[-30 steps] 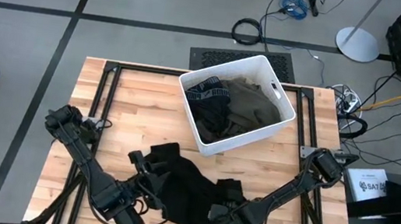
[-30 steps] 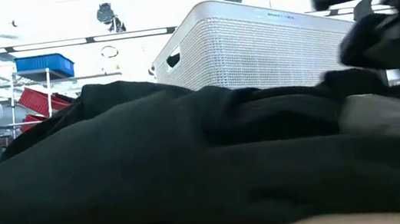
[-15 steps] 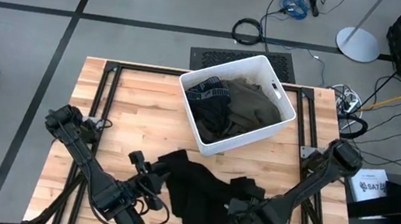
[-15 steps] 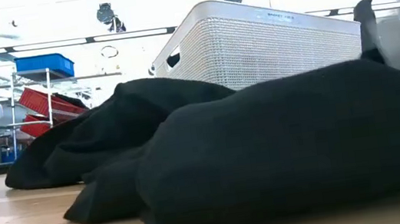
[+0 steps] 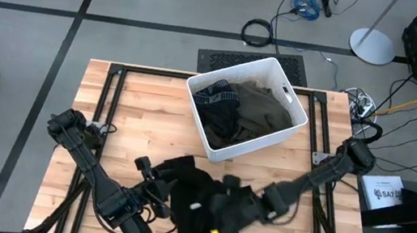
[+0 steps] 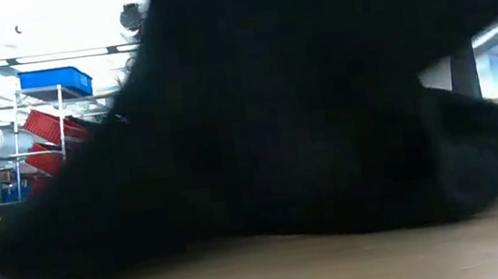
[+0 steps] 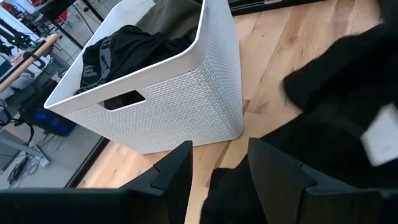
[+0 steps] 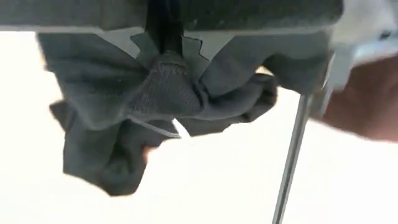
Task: Sort clothes
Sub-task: Put the black shirt into the white bin
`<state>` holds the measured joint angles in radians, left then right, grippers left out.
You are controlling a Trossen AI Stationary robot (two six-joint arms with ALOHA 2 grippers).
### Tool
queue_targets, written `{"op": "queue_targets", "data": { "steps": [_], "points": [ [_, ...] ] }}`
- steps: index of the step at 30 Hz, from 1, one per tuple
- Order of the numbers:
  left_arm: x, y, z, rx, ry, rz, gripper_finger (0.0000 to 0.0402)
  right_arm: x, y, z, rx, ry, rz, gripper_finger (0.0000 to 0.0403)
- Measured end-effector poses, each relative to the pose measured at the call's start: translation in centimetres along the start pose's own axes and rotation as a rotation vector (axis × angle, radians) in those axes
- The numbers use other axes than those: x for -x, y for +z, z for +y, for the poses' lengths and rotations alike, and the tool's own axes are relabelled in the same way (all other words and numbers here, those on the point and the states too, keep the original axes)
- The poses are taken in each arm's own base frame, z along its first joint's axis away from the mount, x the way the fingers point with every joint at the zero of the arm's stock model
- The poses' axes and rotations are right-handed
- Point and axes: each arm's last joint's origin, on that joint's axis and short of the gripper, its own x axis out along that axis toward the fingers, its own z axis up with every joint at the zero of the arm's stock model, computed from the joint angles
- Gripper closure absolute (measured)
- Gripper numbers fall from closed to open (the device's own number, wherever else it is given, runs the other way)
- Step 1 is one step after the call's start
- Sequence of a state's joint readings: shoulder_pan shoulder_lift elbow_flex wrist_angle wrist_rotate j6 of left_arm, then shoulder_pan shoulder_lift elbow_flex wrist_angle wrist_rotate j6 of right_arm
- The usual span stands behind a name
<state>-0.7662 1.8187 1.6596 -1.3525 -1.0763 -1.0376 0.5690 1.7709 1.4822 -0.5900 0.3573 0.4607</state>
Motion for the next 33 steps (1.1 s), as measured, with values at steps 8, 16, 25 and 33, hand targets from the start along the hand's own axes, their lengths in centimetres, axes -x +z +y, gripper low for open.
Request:
{"op": "queue_targets", "data": {
  "steps": [8,16,25,33],
  "points": [
    [0.0,0.0,0.0,-0.003,-0.007,0.010,0.0238,-5.4,2.8,-4.6,0.023,-0.009,-0.091,0.0402],
    [-1.6,0.1,0.3,0.150,-0.031,0.161,0.0238,-9.9,1.8,-5.5,0.063,-0.024,-0.055,0.0403],
    [-5.2,-3.4,0.6,0.124,0.105,0.215,0.0238,-9.8,1.9,-5.4,0.086,-0.021,-0.064,0.0403],
    [-8.5,-8.3,1.1,0.097,0.189,0.346,0.0238,-10.1,2.1,-6.4,0.084,0.008,-0.050,0.0402]
  ]
}}
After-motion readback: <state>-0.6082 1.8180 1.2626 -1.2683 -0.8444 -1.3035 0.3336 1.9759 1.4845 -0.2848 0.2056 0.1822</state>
